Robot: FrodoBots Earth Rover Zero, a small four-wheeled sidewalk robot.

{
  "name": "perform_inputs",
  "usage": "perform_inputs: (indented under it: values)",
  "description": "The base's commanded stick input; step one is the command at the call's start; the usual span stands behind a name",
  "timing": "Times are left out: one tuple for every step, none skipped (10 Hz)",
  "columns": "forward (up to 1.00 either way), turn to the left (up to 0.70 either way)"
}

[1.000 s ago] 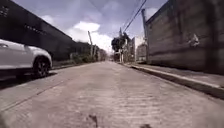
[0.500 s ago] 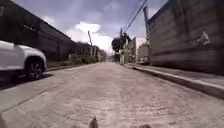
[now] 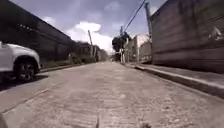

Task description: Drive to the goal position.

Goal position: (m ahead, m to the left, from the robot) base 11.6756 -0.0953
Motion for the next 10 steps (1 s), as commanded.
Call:
perform_inputs:
  values:
    - [0.85, 0.01]
    - [0.85, 0.01]
    - [0.85, 0.01]
    - [0.85, 0.01]
    - [0.85, 0.01]
    - [0.85, 0.01]
    - [0.85, 0.01]
    - [0.85, 0.01]
    - [0.85, 0.01]
    - [0.85, 0.01]
